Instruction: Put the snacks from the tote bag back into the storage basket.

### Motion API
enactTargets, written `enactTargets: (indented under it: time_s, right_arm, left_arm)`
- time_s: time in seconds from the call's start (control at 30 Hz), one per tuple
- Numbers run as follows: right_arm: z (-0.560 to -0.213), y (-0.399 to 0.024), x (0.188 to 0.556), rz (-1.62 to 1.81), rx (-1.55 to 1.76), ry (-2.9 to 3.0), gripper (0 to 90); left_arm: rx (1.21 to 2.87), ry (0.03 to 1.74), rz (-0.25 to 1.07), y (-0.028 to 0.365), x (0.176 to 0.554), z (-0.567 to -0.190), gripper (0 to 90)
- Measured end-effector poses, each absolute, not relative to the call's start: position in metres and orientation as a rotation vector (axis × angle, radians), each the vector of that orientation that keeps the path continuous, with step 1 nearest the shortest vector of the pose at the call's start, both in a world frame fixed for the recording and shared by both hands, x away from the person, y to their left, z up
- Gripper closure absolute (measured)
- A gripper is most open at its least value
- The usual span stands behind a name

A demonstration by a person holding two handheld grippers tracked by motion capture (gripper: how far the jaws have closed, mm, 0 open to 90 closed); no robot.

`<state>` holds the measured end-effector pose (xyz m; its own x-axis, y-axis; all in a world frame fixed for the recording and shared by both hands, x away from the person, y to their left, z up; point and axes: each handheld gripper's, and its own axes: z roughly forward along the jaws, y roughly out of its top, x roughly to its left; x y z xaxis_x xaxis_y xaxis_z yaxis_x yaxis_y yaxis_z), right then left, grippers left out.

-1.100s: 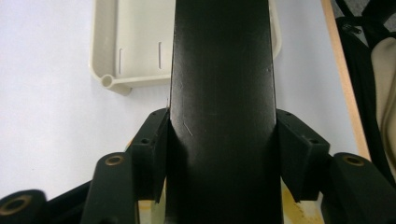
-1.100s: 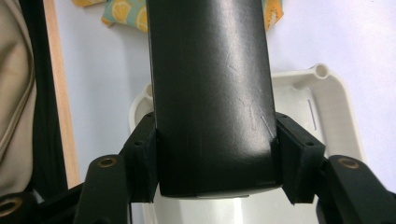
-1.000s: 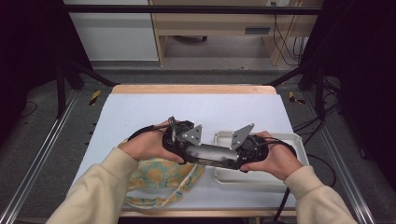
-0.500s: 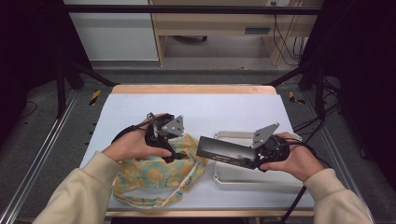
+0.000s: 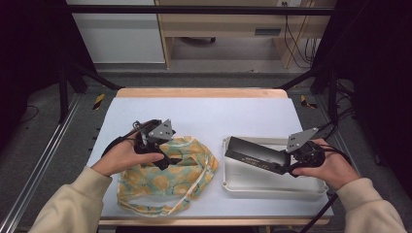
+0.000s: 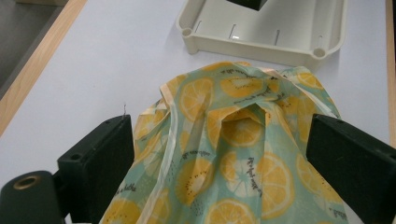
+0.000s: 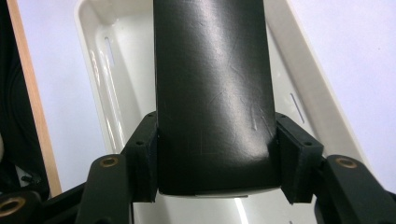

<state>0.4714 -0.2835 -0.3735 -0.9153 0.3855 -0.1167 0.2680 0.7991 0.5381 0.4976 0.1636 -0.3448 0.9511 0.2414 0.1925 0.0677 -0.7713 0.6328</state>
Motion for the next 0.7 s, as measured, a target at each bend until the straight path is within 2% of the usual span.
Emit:
enactTargets:
  time_s: [0.7]
  right_arm:
    - [-0.394,-0.298,0.466,0.686,0.378,2.86,42.6]
  left_arm:
    - [2.415,0.294,0.419,0.197,0.462,-0.345,8.2]
